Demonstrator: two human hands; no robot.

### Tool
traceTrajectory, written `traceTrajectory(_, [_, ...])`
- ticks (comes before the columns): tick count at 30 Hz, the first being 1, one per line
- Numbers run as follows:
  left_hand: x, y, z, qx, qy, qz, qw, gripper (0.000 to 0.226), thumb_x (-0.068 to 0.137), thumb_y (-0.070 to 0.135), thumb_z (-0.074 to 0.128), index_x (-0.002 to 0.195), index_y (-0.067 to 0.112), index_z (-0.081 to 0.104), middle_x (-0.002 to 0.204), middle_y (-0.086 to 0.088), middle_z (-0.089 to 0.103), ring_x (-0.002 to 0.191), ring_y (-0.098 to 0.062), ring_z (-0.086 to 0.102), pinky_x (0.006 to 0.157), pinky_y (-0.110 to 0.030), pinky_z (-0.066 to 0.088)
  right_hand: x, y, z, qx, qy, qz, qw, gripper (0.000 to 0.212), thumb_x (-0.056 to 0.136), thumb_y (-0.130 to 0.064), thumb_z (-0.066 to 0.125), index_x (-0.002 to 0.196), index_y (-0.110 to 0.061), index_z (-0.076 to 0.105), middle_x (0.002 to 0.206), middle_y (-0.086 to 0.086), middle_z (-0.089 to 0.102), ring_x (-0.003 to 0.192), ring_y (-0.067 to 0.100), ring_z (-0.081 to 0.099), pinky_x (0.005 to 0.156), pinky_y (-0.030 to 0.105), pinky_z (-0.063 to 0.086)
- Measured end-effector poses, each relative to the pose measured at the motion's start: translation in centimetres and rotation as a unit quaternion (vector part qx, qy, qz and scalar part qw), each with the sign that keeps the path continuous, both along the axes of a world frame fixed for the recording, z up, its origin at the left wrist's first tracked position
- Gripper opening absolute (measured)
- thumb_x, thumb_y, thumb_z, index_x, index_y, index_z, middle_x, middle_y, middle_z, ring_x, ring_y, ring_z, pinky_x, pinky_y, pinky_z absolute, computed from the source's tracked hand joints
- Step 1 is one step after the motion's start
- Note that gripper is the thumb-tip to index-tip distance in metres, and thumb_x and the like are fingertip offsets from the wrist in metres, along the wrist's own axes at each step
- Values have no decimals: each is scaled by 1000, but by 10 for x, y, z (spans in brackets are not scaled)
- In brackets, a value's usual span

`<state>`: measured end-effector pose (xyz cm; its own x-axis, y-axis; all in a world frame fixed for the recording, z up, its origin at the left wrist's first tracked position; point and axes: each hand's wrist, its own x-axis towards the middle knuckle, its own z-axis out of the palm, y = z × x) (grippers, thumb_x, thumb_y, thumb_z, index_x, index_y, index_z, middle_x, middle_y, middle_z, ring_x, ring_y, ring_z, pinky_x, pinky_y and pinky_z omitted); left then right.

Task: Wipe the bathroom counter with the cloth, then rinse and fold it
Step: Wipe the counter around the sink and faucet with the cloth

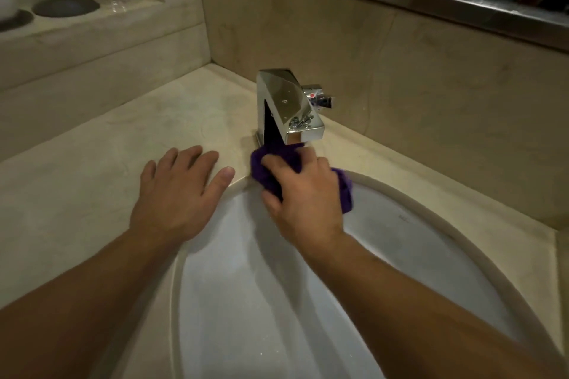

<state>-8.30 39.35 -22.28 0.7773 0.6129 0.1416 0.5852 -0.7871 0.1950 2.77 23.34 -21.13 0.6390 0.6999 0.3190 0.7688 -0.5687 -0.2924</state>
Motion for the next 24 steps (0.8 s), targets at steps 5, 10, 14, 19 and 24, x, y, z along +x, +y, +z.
traceTrajectory(5, [-4, 3, 7, -39, -147, -43, 987, 63, 100, 57, 9, 97, 23, 61, 93, 1, 64, 94, -27, 58, 85, -47, 44, -30, 28, 2, -29, -10, 91, 995, 48, 84, -43, 68, 130, -34, 53, 125, 12, 53, 105, 38, 54, 86, 50, 49])
traceTrajectory(10, [-3, 5, 4, 0, -116, -45, 992, 60, 101, 51, 13, 104, 18, 64, 99, -3, 67, 94, -27, 57, 84, -44, 45, 19, -4, 10, -92, 25, 40, 995, 55, 93, -47, 55, 145, -42, 35, 128, 9, 46, 110, 31, 51, 85, 41, 50])
traceTrajectory(14, [-5, 3, 4, 10, -108, -40, 993, 59, 98, 49, 18, 111, 15, 65, 110, -9, 68, 103, -32, 59, 90, -45, 43, 60, -72, 13, -150, -9, -24, 988, 55, 93, -47, 55, 145, -43, 37, 121, 7, 45, 107, 29, 52, 75, 38, 48])
traceTrajectory(19, [-4, 1, 6, 18, -82, -45, 995, 59, 96, 55, 15, 108, 20, 61, 106, -8, 67, 101, -33, 58, 84, -45, 43, 74, -140, 27, -217, -48, -120, 968, 47, 94, -54, 47, 140, -45, 42, 113, 3, 51, 94, 28, 60, 62, 31, 37])
traceTrajectory(24, [-4, 15, 0, -11, -66, -57, 996, 63, 96, 64, 11, 107, 22, 57, 107, -12, 66, 103, -37, 59, 84, -52, 47, 91, -179, 45, -213, 5, -203, 956, 43, 94, -53, 41, 135, -43, 51, 113, 7, 61, 96, 33, 64, 68, 34, 42])
